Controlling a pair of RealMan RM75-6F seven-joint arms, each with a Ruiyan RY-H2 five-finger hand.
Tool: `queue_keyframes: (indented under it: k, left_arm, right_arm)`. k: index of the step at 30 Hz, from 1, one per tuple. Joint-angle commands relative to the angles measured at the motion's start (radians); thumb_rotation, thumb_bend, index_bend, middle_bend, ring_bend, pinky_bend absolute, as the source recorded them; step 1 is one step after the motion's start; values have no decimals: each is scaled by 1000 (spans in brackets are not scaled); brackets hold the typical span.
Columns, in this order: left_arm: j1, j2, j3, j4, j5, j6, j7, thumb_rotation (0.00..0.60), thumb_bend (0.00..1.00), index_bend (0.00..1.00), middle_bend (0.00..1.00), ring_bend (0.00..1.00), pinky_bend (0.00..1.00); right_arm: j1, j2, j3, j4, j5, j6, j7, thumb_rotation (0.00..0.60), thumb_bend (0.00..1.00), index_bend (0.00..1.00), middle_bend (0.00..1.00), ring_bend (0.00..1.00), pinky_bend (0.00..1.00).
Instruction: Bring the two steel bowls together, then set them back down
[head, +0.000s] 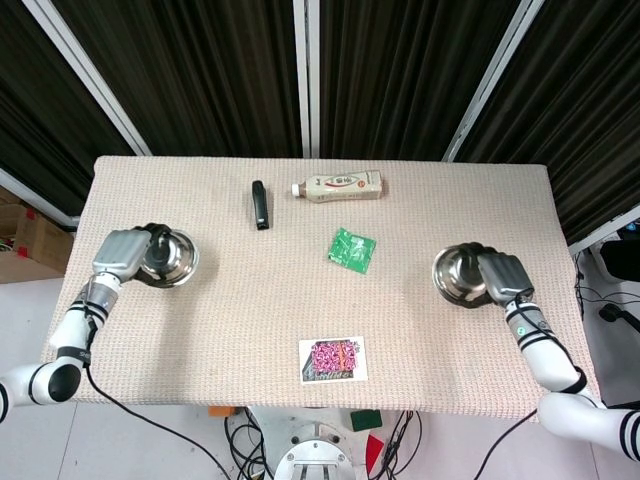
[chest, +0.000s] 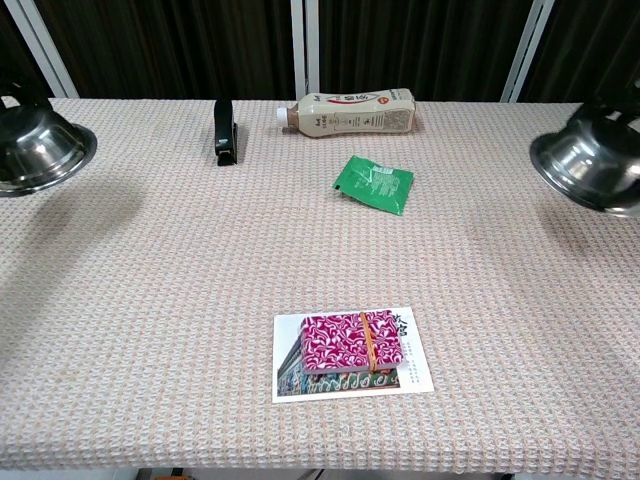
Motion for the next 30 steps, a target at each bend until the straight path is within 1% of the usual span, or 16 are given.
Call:
queue_keyframes:
  k: [1, 2, 3, 4, 5, 6, 7, 10, 15, 16, 17, 19, 21, 25, 27, 30]
  left_arm:
    - [-5, -10, 16, 17, -9, -12, 23, 600, 195, 337, 494, 457, 546]
    - [-6, -12, 19, 18, -7, -15, 28, 600, 173, 219, 417, 396, 513]
    - [-5, -14, 17, 17, 1, -13, 22, 600, 141, 118, 312, 310, 470]
    - [0, -18, 13, 18, 14, 0, 11, 600, 81, 26, 155, 168, 396]
    - [10, -23, 8, 22, 38, 22, -3, 600, 38, 0, 55, 69, 335]
    - [18, -28, 2, 24, 56, 41, -18, 600, 13, 0, 12, 21, 295]
    - [28, -32, -3, 25, 75, 57, -40, 600, 1, 0, 0, 2, 262]
    - [42, -26, -7, 24, 113, 76, -68, 600, 0, 0, 0, 0, 195]
    - [61, -6, -7, -8, 112, 88, -74, 596, 0, 0, 0, 0, 173]
    - [72, -7, -9, -14, 117, 110, -78, 575, 0, 0, 0, 0, 170]
    - [85, -10, -13, -21, 124, 136, -88, 511, 0, 0, 0, 0, 166]
    - [138, -23, -31, -45, 164, 244, -149, 354, 0, 0, 0, 0, 155]
    - [202, -42, -32, -55, 225, 374, -199, 285, 0, 0, 0, 0, 149]
    - [351, -82, 29, -73, 344, 633, -180, 271, 0, 0, 0, 0, 137]
    - [405, -99, 65, -84, 382, 706, -147, 267, 0, 0, 0, 0, 135]
    - [476, -119, 122, -108, 419, 769, -97, 270, 0, 0, 0, 0, 127]
  right_arm:
    - [3, 23, -43, -39, 91, 11, -88, 600, 200, 648, 488, 450, 319]
    - [6, 24, -46, -42, 107, 1, -91, 600, 190, 581, 430, 396, 286]
    - [8, 27, -47, -47, 120, -12, -89, 600, 150, 451, 307, 269, 219]
    - [9, 30, -46, -48, 129, -17, -86, 600, 94, 276, 166, 136, 130]
    - [7, 32, -42, -50, 134, -14, -79, 600, 49, 146, 70, 48, 65]
    - [4, 32, -36, -54, 135, -11, -67, 600, 11, 44, 10, 1, 14]
    - [-1, 35, -28, -61, 130, -12, -46, 600, 0, 2, 0, 0, 0]
    - [-10, 47, -19, -71, 104, -11, -14, 600, 0, 0, 0, 0, 0]
    - [-30, 60, -17, -88, 69, 8, 15, 600, 0, 0, 0, 0, 0]
    - [-41, 61, -16, -96, 51, 27, 24, 600, 0, 0, 0, 0, 0]
    - [-54, 62, -15, -105, 30, 49, 36, 600, 0, 0, 0, 0, 0]
    - [-110, 50, -12, -123, -59, 153, 82, 600, 0, 0, 0, 0, 0]
    - [-181, 16, -25, -115, -167, 294, 115, 600, 0, 0, 0, 0, 0]
    - [-342, -93, -84, -51, -324, 590, 100, 600, 0, 0, 0, 0, 0]
    - [-399, -123, -111, -27, -345, 661, 78, 600, 0, 0, 0, 0, 0]
    - [-472, -135, -138, -3, -358, 728, 68, 600, 0, 0, 0, 0, 0]
